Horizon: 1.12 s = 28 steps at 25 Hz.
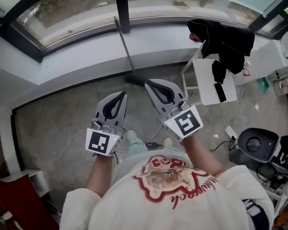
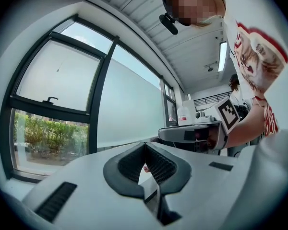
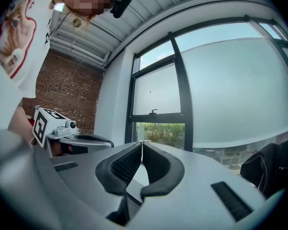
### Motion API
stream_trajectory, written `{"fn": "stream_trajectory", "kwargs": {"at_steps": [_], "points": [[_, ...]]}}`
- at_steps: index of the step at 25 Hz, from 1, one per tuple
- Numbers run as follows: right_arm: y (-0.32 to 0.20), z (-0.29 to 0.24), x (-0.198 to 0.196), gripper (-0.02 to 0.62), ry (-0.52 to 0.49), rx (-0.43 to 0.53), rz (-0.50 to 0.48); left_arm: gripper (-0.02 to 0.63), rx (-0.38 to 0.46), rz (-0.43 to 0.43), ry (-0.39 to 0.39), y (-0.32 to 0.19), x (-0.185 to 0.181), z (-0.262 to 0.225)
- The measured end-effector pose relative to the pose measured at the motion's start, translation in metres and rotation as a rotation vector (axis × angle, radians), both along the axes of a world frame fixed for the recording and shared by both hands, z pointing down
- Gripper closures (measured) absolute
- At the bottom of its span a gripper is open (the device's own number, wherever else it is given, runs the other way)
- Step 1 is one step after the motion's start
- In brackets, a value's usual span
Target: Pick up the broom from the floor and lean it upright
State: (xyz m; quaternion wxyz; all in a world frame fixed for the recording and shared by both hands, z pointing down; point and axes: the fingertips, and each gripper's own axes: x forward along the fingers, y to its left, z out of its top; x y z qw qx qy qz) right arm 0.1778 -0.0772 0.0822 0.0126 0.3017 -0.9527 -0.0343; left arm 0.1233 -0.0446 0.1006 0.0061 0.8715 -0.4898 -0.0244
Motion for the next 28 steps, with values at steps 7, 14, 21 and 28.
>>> {"fn": "stream_trajectory", "kwargs": {"at_steps": [7, 14, 21, 28], "points": [[0.046, 0.010, 0.093, 0.568, -0.017, -0.006, -0.055, 0.584, 0.032, -0.103, -0.010, 0.040, 0.090, -0.004], [0.065, 0.014, 0.123, 0.568, -0.004, -0.023, -0.113, 0.584, -0.008, -0.160, -0.017, 0.082, 0.138, -0.008], [0.070, -0.009, 0.109, 0.568, 0.002, 0.034, -0.097, 0.584, 0.001, -0.108, -0.033, 0.079, 0.128, -0.016], [0.085, -0.013, 0.078, 0.569, -0.030, 0.024, -0.088, 0.584, 0.056, -0.091, -0.039, 0.085, 0.102, -0.037]]}}
